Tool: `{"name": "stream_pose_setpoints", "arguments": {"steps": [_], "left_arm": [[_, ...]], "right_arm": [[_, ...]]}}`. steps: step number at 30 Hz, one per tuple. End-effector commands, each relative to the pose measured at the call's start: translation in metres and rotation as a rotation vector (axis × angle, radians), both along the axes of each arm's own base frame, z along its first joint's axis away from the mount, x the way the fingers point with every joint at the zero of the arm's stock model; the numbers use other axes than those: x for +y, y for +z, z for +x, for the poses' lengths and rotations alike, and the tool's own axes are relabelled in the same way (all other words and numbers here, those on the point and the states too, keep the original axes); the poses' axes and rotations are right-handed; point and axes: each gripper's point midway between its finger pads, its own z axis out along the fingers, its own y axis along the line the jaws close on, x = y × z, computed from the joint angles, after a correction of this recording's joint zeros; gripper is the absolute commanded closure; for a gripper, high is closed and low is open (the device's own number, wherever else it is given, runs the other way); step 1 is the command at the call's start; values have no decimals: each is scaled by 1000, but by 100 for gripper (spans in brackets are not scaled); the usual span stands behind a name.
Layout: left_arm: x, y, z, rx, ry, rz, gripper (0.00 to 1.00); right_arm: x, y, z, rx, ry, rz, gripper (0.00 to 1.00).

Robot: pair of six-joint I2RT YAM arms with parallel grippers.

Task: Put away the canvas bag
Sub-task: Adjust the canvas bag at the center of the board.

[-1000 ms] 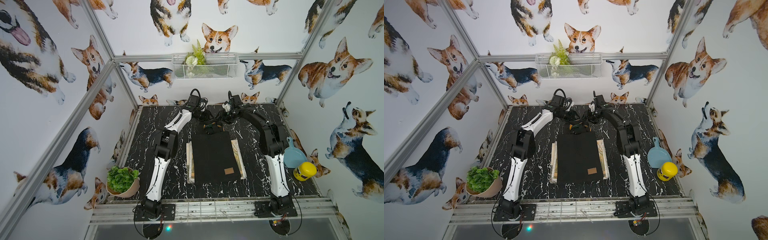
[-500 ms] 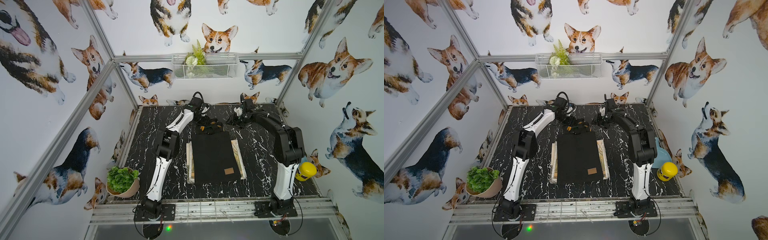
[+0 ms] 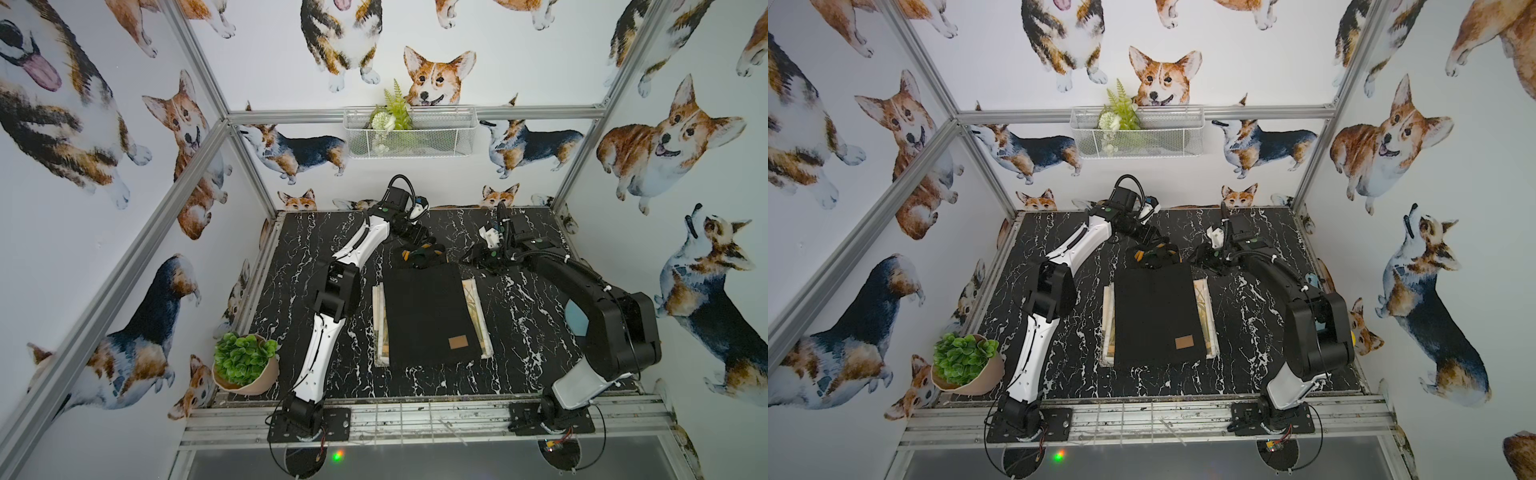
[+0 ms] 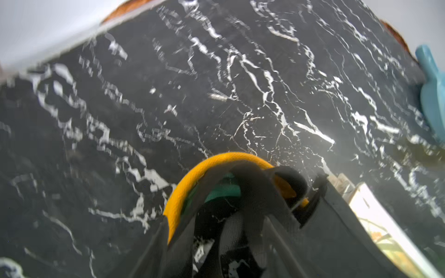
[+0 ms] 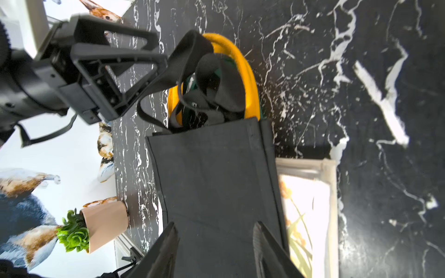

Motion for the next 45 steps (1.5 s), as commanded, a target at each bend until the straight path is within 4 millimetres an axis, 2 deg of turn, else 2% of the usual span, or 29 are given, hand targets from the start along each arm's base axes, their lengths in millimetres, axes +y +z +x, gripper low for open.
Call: {"name": "stream_pose_setpoints", "arguments": {"steps": [1,4,7,10,15,19,22,25,27,28,29,31,34,37,43,44,45], "left_arm": [[-13,12,5,-252,-264,13,36],[-15,19,12,-339,-330,14,36],[-10,12,15,-352,-365,47,40],[-3,0,11,-322,-401,65,41],[9,-31,2,-232,-422,107,43],[11,-42,-5,-190,-438,105,44],[11,-47,-6,-175,-437,104,51],[13,-55,4,-179,-392,130,52],[14,-56,8,-183,-375,135,61],[15,-56,12,-188,-359,143,70],[17,-56,17,-199,-332,158,77],[19,-54,24,-221,-313,177,85],[21,-45,32,-250,-279,191,94],[19,-27,38,-297,-249,194,100],[16,4,54,-441,-170,275,99],[16,7,57,-460,-156,289,90],[17,9,60,-481,-143,303,86]], "right_arm": [[1,5,-19,6,9,43,47],[-2,5,-35,13,15,49,47],[-7,3,-49,20,29,30,46],[-11,1,-57,22,38,12,46],[-11,-8,-62,43,51,8,46],[-11,-19,-64,69,53,9,46],[-10,-26,-64,85,47,19,46],[-9,-26,-65,86,43,29,46],[-9,-27,-66,86,42,27,46],[-10,-28,-66,85,41,23,46],[-11,-29,-67,87,39,20,46],[-11,-32,-68,95,36,24,46],[-10,-36,-68,103,29,30,47],[-10,-36,-67,105,25,34,47],[-9,-38,-68,111,23,35,47],[-9,-37,-68,110,23,37,47],[-9,-39,-69,115,23,40,47]]}}
